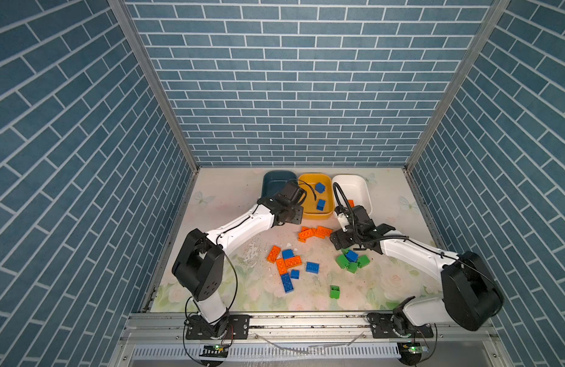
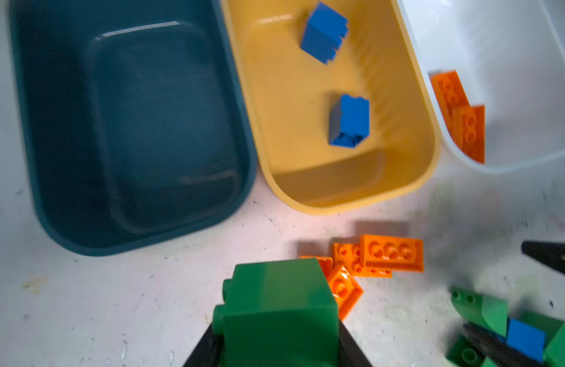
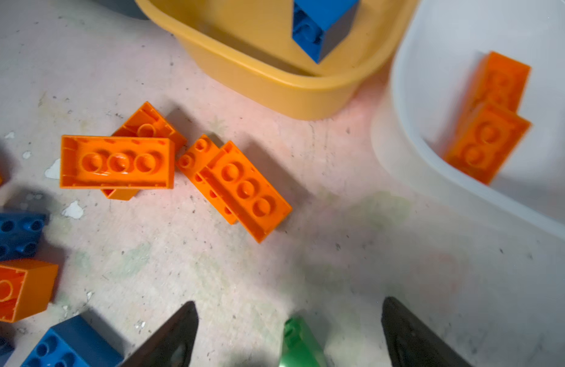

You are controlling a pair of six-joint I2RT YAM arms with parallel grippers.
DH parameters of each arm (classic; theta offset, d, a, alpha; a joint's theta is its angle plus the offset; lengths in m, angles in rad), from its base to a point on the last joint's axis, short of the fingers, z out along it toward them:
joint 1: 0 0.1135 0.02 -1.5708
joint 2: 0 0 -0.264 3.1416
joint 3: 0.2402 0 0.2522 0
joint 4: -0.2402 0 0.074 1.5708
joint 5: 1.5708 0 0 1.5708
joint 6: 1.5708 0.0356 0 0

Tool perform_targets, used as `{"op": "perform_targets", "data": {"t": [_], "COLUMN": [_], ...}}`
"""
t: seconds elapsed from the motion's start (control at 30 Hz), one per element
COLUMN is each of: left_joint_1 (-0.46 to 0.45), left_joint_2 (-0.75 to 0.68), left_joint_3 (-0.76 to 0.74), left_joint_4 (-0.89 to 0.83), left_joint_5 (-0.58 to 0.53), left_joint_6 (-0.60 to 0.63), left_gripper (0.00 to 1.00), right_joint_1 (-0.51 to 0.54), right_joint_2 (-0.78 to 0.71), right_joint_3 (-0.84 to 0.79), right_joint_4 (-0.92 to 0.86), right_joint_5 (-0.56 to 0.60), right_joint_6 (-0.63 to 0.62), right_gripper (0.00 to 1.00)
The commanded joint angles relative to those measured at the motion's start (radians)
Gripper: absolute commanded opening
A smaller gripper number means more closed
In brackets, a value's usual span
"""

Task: Sort the legos into containers by color
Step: 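Carry the green brick into the teal bin while the right lowers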

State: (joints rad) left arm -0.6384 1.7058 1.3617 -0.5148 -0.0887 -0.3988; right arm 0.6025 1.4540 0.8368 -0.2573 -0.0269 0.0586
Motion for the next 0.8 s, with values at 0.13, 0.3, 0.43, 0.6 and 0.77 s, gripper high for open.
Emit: {"op": "perform_targets", "data": {"t": [0.13, 0.3, 0.43, 0.6, 0.77], "left_joint_1": [0.139, 0.182, 0.213, 0.217, 0.218], "left_joint_2": [0.089, 0.17, 0.23, 0.271, 0.258], "left_joint_3": [0.1, 0.201, 0.266, 0.332, 0.33], "left_joint_4": [0.05, -0.008, -0.049, -0.098, -0.104], "left_joint_5": [0.021, 0.039, 0.076, 0.077, 0.089], "left_joint_6": [-0.087, -0.072, -0.08, -0.072, -0.07], "left_gripper": [0.37, 0.37, 0.41, 0.7, 0.88], "right_joint_1": [-0.001, 0.0, -0.001, -0.007, -0.038], "right_joint_2": [0.181, 0.274, 0.319, 0.352, 0.362], "right_joint_3": [0.191, 0.256, 0.295, 0.321, 0.342], "right_joint_4": [-0.128, -0.152, -0.159, -0.166, -0.196], "right_joint_5": [-0.238, -0.256, -0.217, -0.196, -0.211], "right_joint_6": [-0.362, -0.464, -0.506, -0.528, -0.526], "right_gripper": [0.88, 0.88, 0.88, 0.86, 0.82]}}
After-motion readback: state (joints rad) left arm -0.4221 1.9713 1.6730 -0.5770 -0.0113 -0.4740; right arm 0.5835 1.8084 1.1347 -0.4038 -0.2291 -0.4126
